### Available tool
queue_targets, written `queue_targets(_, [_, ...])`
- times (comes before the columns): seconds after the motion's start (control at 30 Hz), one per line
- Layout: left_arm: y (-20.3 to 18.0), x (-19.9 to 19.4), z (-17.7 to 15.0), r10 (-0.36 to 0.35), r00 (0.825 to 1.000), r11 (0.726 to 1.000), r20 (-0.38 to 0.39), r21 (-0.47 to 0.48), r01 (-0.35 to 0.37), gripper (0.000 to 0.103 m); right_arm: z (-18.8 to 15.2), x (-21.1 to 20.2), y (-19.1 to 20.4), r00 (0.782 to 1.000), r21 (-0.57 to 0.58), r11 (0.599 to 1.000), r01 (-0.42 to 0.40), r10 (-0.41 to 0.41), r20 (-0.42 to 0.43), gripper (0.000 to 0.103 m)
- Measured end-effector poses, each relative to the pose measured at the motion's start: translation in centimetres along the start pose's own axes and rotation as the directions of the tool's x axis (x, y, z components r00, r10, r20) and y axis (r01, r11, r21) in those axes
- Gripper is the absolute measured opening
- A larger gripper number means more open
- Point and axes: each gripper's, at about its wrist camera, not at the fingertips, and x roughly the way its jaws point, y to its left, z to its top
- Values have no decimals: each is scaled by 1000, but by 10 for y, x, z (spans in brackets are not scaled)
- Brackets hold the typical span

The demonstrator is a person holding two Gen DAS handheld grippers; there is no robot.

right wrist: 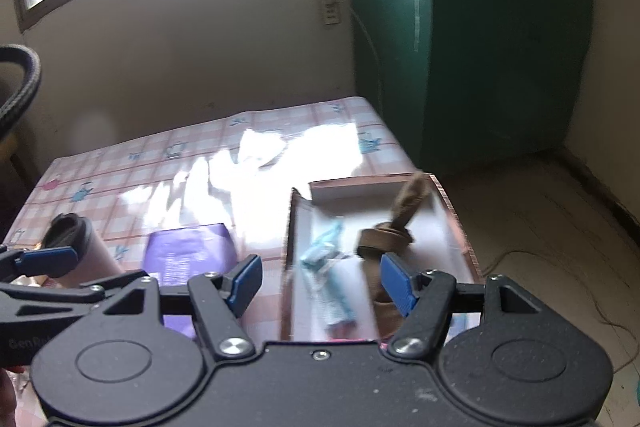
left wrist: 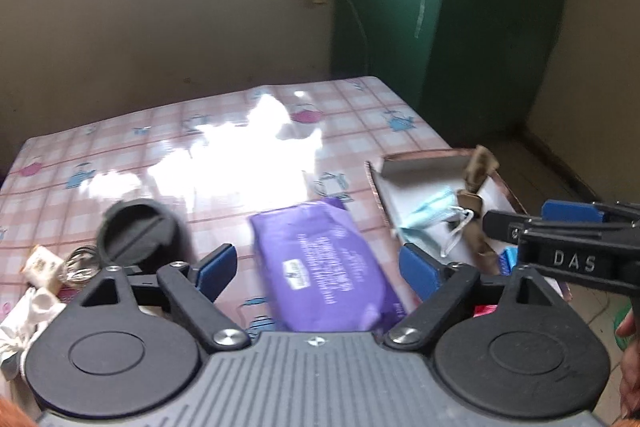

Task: Organize soft objects
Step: 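Move both open tools back over the table pile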

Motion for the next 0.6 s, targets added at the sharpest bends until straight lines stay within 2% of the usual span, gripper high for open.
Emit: queue_targets(0.6, [75,-31,-9,128,992,980,-15,-154,-129,94,8,10,88,994,-119,987,-110,109,-16,79])
